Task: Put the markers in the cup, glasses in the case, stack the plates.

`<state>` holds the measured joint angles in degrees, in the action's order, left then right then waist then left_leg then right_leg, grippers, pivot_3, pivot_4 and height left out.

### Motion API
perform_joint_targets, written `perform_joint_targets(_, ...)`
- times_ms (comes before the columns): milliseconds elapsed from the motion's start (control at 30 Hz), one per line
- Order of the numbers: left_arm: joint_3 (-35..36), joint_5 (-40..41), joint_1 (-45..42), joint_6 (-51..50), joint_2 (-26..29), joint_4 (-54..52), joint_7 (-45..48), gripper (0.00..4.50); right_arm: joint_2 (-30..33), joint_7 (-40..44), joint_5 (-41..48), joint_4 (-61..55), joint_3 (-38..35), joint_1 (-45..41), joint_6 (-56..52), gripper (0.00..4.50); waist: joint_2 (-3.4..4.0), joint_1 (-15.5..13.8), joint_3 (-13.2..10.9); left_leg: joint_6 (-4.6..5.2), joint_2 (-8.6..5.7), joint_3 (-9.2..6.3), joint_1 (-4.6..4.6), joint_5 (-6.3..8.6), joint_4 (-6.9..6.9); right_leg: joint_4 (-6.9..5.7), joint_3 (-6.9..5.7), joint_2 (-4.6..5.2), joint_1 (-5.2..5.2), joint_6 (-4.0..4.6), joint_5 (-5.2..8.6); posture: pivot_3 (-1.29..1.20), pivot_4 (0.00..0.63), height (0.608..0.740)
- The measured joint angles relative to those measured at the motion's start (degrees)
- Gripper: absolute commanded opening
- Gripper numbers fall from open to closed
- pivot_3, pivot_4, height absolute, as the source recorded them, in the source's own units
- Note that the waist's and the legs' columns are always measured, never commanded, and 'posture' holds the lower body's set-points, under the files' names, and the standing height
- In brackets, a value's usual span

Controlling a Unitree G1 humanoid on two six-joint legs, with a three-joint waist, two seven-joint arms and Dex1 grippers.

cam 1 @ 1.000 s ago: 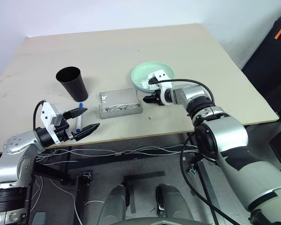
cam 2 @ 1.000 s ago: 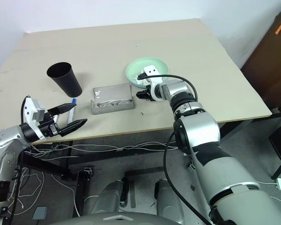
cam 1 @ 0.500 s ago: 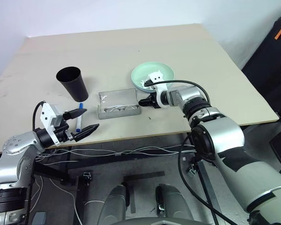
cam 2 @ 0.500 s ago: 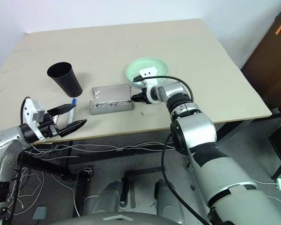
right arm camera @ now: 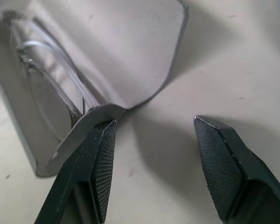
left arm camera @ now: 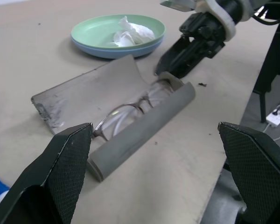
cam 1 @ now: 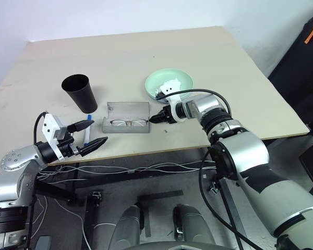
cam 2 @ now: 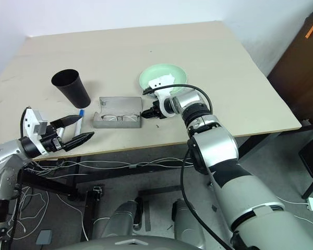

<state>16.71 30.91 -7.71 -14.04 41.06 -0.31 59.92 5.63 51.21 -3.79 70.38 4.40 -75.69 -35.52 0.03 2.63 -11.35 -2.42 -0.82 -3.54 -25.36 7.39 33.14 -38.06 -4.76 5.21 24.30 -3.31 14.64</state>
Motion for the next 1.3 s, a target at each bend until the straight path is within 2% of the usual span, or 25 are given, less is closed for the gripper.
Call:
perform_joint_targets(200,-0.05,-0.49,-1.1,1.48,0.0,2.71,1.28,4.5,0.44,0.18,-0.27,-3.24,1.23,2.29,1.95,2.76,-0.01,-0.08,0.0,0.0,0.37,0.03,0.01,0.0,0.0,0.04,0.0,-0.31,0.03,0.1,-0.07,0.0,0.15,0.74)
perform_joint_targets(533,-0.1,-1.13,-1.51,2.2,-0.02,3.98,1.36,4.5,5.44,-2.53,3.37,-3.6,-3.5,2.9,6.64,2.76,-0.01,-0.08,0.0,0.0,0.58,0.16,-0.01,0.0,0.07,0.08,0.03,-0.47,0.05,0.26,-0.13,0.0,0.15,0.74)
perform_joint_targets(633,-0.13,-1.23,-1.55,2.19,-0.06,3.93,1.0,4.5,5.43,-1.68,3.87,-3.61,-3.6,2.87,7.39,2.14,0.0,-0.06,0.0,0.0,0.64,0.18,-0.01,0.0,0.04,0.07,0.04,-0.56,0.11,0.27,-0.16,0.0,0.15,0.74)
perform_joint_targets(833,-0.2,-1.47,-1.77,2.02,-0.16,3.2,0.14,4.5,3.77,-3.63,5.42,-2.83,-5.46,0.6,9.61,0.15,0.0,-0.13,-0.01,0.0,0.67,0.18,-0.02,0.0,0.04,0.08,0.05,-0.58,0.13,0.3,-0.18,0.0,0.15,0.74)
perform_joint_targets(1167,-0.13,-1.47,-1.35,2.05,-0.21,2.72,-0.32,4.5,0.46,-9.34,8.78,2.35,-10.89,-1.58,11.74,0.15,0.0,-0.16,-0.01,0.0,0.66,0.19,-0.04,0.0,0.04,0.1,0.06,-0.56,0.13,0.32,-0.17,0.0,0.15,0.74)
perform_joint_targets(1300,-0.12,-1.46,-1.04,2.1,-0.52,2.3,-0.48,4.5,-0.81,-14.25,8.21,3.32,-11.3,-2.1,17.78,0.15,0.0,-0.13,-0.01,0.0,0.67,0.19,-0.03,0.0,0.04,0.1,0.06,-0.57,0.13,0.33,-0.17,0.0,0.15,0.74)
